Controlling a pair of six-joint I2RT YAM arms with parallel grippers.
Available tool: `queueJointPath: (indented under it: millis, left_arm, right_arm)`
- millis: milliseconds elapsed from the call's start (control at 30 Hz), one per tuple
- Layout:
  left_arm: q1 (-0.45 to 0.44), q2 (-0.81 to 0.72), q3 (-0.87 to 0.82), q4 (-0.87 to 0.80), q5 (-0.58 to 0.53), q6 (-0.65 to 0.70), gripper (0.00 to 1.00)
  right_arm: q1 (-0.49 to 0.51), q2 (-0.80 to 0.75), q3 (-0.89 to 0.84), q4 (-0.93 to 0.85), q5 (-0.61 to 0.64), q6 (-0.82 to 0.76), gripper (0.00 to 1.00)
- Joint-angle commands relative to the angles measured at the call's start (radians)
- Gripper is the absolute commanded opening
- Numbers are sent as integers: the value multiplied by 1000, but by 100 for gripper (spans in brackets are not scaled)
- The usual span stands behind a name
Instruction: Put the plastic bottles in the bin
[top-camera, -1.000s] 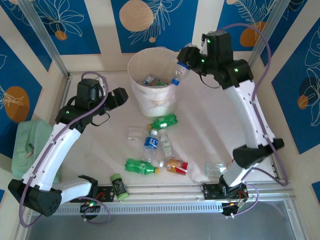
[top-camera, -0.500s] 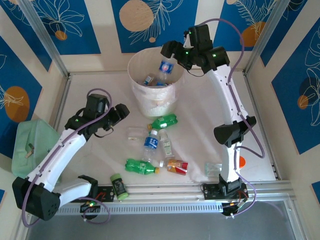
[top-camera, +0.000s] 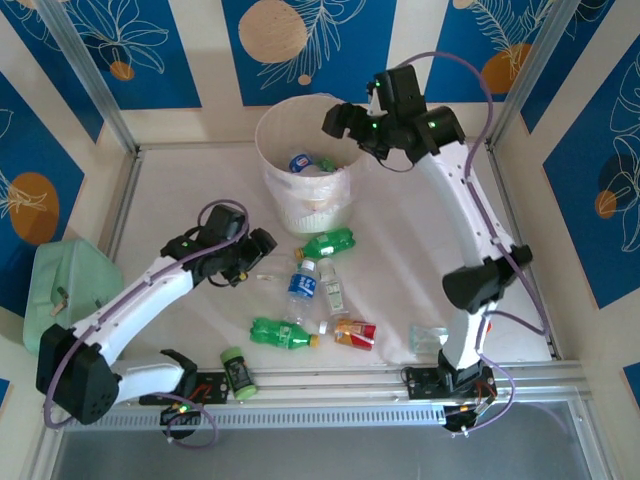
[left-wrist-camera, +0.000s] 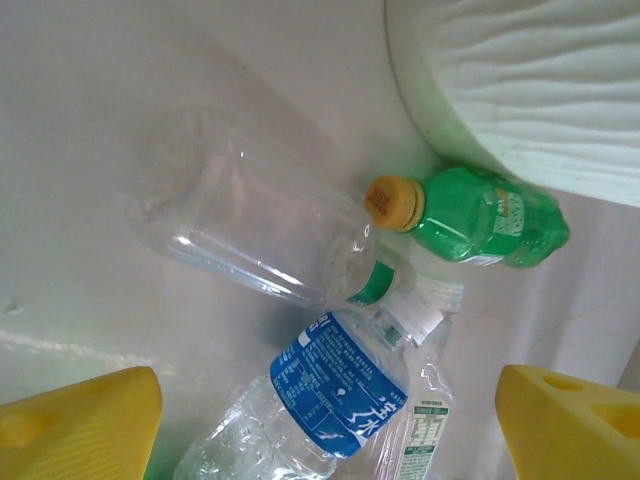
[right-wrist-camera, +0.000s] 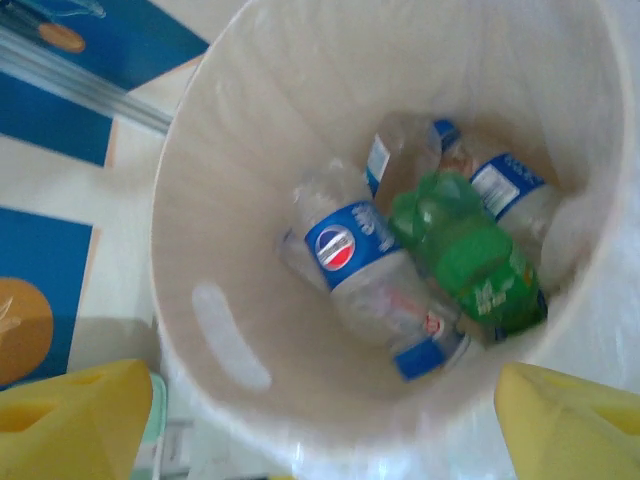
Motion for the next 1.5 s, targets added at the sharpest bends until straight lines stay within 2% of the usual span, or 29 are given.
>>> queueJointPath:
  millis: [0,233,433,600,833,1100,1467]
  left_arm:
    - [-33,28,-19,26,-23,-159,87]
    - [-49,120,18,24,-91,-223,90]
    - [-50,220,45,79,-82,-254,91]
    - [-47,267,55,106,-127,-257,93]
    - [-25,333,70,108,-133,-252,94]
    - [4,391,100,90,-138,-245,88]
    - [60,434,63,96,-113,-252,79]
  right_arm:
    - [10,-153,-154,76,35,3,89]
    - [13,-384,-450,98,34,40,90]
    - [12,-497,-597,85,26,50,91]
    - [13,-555,-689,91,7,68,91]
    - [15,-621,-781,69,3,90,91]
    - [20,-668,-858,58,8,119,90]
    - [20,-667,-875,53,18,123,90]
